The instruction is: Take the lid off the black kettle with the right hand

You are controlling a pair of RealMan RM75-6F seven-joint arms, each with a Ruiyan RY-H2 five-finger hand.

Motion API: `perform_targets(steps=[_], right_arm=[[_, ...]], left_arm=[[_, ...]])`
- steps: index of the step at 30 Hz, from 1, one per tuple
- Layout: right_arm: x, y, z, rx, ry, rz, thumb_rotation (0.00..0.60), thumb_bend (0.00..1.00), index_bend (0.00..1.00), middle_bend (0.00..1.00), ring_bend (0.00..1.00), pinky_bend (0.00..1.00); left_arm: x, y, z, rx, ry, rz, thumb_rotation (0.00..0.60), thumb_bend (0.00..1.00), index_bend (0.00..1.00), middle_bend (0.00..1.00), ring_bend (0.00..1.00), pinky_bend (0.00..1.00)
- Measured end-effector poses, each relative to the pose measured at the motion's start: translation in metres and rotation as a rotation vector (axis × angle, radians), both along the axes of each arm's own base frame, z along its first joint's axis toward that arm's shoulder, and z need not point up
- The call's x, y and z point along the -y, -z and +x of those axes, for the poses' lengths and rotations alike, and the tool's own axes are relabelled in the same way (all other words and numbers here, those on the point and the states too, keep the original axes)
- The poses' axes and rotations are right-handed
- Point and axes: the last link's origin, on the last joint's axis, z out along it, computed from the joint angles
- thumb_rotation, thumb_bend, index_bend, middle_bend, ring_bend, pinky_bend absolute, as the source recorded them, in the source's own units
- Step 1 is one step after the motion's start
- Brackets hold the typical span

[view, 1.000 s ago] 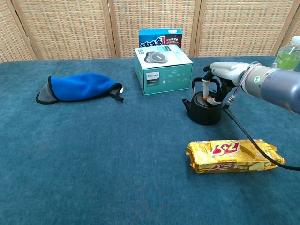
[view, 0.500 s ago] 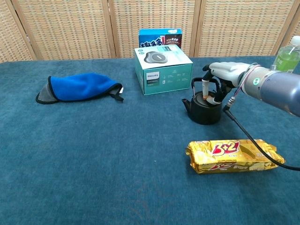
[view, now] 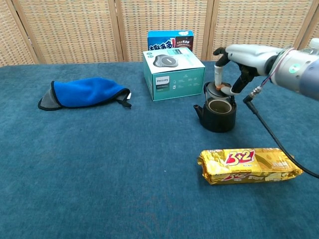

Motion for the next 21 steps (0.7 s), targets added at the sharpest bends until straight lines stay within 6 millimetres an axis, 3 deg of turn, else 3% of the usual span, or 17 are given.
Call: perform_targets(steps=[3, 8, 12, 21], right_arm=[[-0.014, -0.010, 0.003, 0.002, -0.061, 0.009, 0.600, 0.58, 0.65, 0.00, 0.00, 0.00], [-0.033, -0.010, 0.009, -0.029, -0.180, 0.074, 0.600, 0.58, 0.65, 0.00, 0.00, 0.00], [-0.043, 0.002, 0.013, -0.071, -0.247, 0.145, 0.600, 0.58, 0.65, 0.00, 0.00, 0.00], [-0.043, 0.038, 0.017, -0.188, -0.292, 0.193, 0.600, 0.58, 0.63, 0.00, 0.00, 0.00]], left_arm=[[0.002, 0.000, 0.002, 0.000, 0.009, -0.002, 0.600, 0.12, 0.00, 0.00, 0.00, 0.00], [0.004, 0.002, 0.005, -0.001, 0.027, -0.010, 0.600, 0.12, 0.00, 0.00, 0.00, 0.00], [0.006, 0.002, 0.006, 0.002, 0.035, -0.008, 0.600, 0.12, 0.00, 0.00, 0.00, 0.00], [0.005, -0.001, 0.002, 0.011, 0.021, -0.005, 0.600, 0.12, 0.00, 0.00, 0.00, 0.00]])
